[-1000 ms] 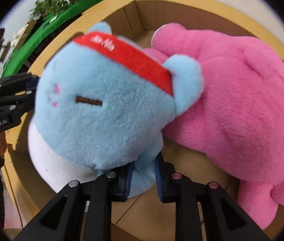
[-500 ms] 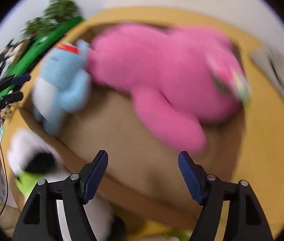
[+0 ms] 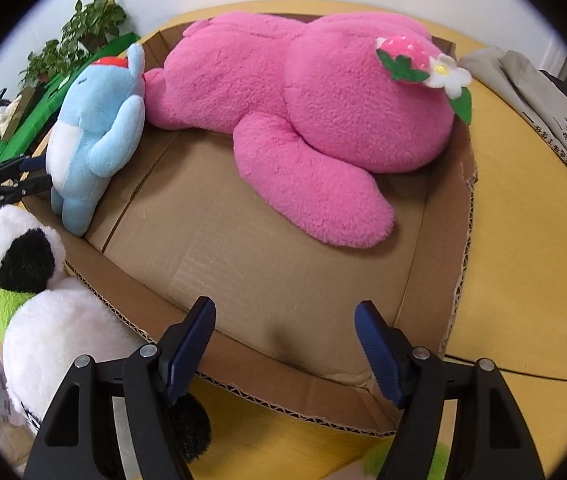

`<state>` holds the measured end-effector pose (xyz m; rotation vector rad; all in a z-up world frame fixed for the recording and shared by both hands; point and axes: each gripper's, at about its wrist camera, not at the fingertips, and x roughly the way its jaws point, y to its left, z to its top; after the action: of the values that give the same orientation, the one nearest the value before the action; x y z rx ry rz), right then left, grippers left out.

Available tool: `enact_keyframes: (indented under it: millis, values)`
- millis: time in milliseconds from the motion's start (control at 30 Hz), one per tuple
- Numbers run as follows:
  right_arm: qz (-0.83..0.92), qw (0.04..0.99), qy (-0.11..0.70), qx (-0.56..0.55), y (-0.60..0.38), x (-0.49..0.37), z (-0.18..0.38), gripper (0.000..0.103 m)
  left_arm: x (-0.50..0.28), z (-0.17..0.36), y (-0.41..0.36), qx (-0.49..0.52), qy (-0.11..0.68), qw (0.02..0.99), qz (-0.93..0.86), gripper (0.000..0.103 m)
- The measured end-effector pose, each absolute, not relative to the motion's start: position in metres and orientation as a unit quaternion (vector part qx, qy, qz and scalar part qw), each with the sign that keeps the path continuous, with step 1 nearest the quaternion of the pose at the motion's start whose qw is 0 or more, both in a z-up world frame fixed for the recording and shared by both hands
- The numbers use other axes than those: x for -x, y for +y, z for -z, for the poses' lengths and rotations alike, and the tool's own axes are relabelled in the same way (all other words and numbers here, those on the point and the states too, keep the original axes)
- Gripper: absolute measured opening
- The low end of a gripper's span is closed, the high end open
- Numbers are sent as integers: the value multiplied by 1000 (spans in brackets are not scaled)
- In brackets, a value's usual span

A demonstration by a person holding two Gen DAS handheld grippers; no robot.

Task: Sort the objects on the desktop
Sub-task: 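Lower the blue bear into the box and open the left gripper, then withdraw both grippers and move them toward the panda plush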

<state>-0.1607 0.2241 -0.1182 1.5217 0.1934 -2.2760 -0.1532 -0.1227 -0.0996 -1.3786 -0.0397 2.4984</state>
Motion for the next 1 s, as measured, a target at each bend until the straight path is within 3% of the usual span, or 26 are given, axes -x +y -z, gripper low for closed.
enact_keyframes:
  millis: [133, 167, 333, 533, 1000]
  values:
    - [847, 174, 70, -497, 214, 140, 92, 73, 129, 77, -125, 453, -31, 131, -881, 79]
    - [857, 176, 64, -480, 215, 129, 81, 77, 117, 65, -125, 437, -43, 142, -887, 81]
    - [891, 203, 41, -405, 215, 73, 36, 81, 40, 21, -104, 365, -100, 197, -904, 103]
    - [911, 178, 26, -371, 201, 46, 29, 81, -13, 10, -66, 333, -142, 205, -909, 103]
    - [928, 124, 37, -350, 201, -7, 14, 81, -42, 13, -27, 336, -127, 198, -912, 103]
